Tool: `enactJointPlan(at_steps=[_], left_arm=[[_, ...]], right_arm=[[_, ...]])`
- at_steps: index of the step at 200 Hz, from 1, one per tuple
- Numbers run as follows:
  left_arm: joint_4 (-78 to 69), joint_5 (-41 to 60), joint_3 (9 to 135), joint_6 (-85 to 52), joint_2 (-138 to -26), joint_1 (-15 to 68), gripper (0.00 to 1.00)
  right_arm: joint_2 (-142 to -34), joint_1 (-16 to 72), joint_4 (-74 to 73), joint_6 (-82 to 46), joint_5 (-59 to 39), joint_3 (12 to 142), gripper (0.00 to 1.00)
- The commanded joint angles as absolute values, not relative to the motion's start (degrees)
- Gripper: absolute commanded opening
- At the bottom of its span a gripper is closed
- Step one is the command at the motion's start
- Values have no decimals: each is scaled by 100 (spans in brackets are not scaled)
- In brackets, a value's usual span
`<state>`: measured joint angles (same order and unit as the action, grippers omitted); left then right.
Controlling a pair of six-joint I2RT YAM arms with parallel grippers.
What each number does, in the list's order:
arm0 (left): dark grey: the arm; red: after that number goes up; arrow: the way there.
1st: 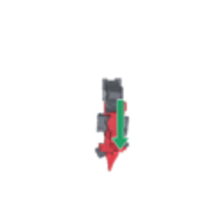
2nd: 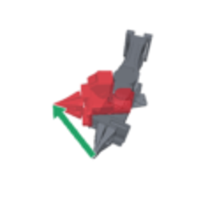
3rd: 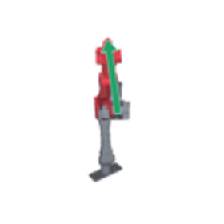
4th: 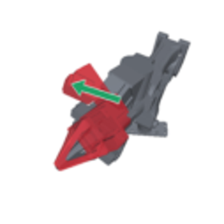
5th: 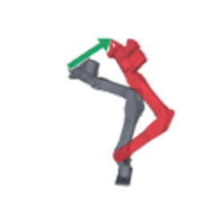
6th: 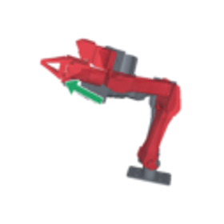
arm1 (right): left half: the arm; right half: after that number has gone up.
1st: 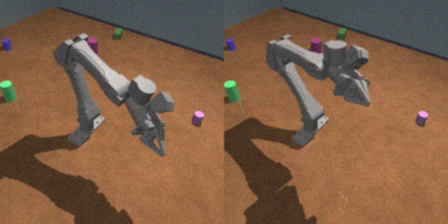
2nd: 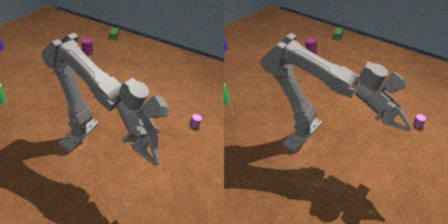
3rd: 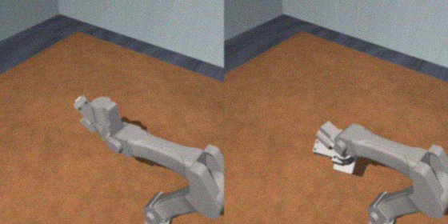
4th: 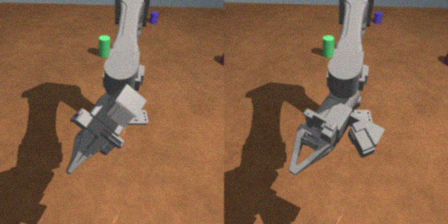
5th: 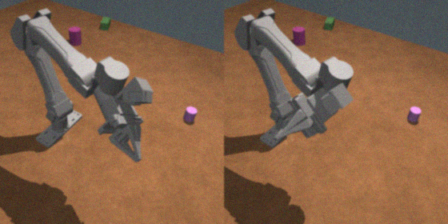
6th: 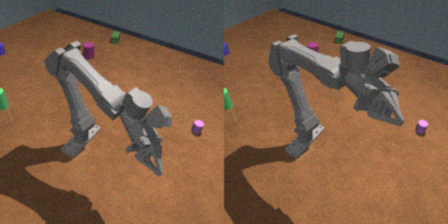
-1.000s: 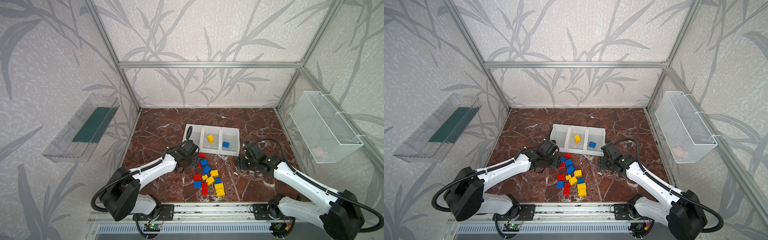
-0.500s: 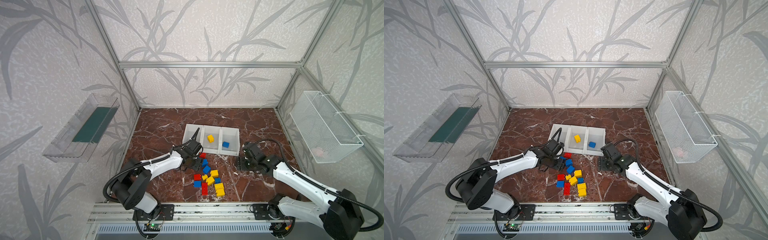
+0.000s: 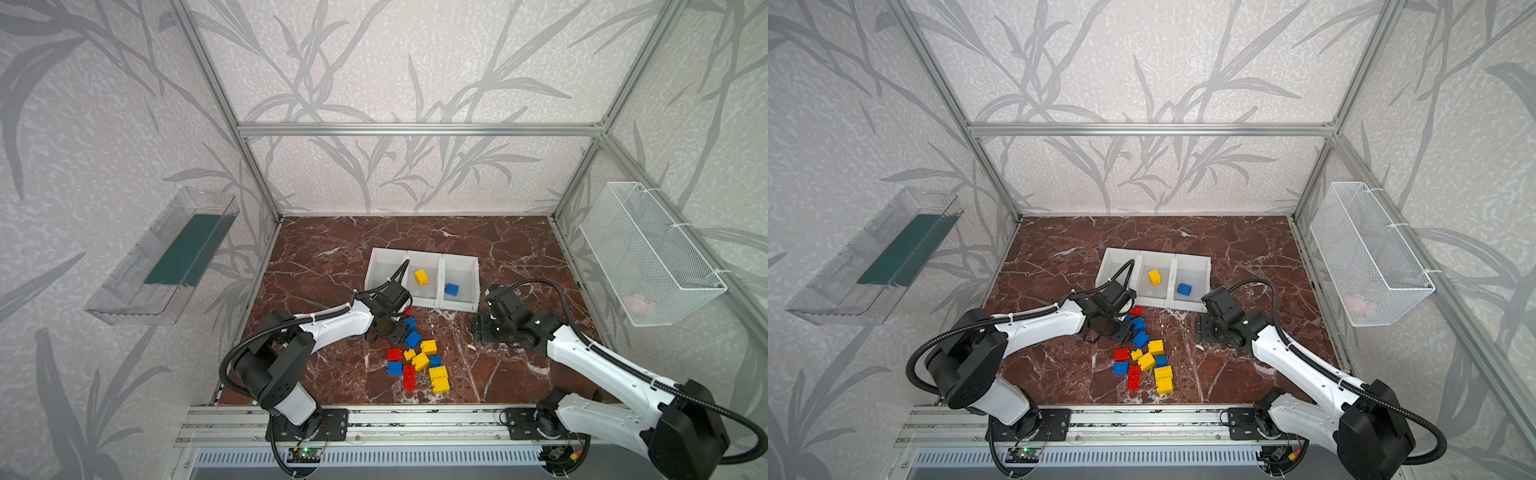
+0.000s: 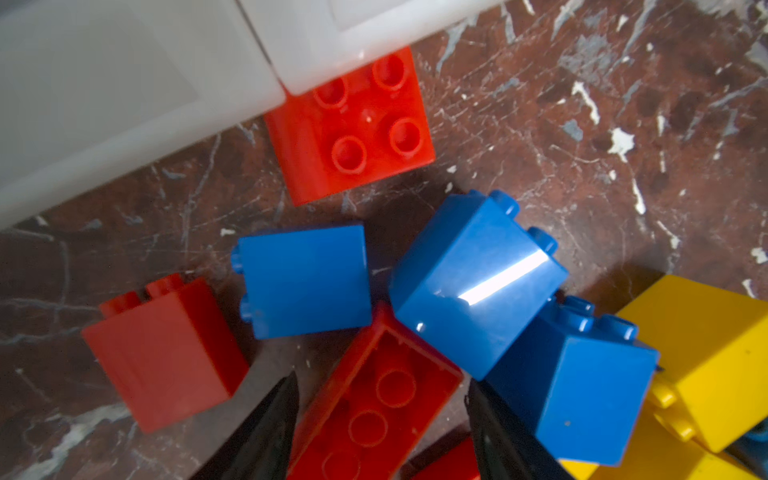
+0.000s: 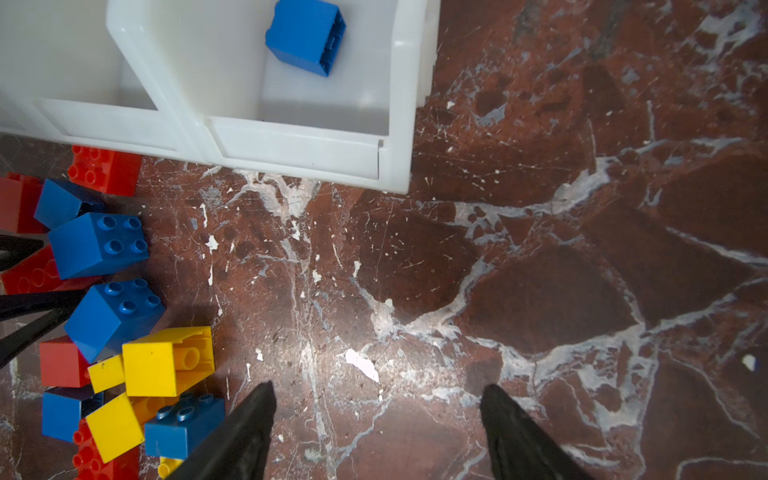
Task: Sort the legos into containers by color
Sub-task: 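Lower the left gripper to the pile and grasp a long red brick, then carry the red brick into the nearest-end compartment and release it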
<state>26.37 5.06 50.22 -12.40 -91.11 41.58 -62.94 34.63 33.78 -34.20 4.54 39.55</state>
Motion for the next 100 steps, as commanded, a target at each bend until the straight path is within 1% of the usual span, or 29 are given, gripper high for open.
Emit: enactJointPlan(at_steps=[1, 44, 73, 100], left_arm=[[2748, 527, 5041, -1162, -9153, 4219, 61], [2703, 366, 5017, -1230, -9166, 4228, 43], [2705, 263, 5000, -1240, -9075, 4236, 35], [2688, 224, 4938, -1272, -8908, 4230, 33]], right_arm=[[-6215, 3517, 3478, -3469, 554, 3888, 78], [-6214, 3524, 3496, -3472, 571, 3894, 78], [-6240, 3525, 3512, -3463, 569, 3929, 77], [-6280, 3525, 3511, -3446, 554, 3964, 77]])
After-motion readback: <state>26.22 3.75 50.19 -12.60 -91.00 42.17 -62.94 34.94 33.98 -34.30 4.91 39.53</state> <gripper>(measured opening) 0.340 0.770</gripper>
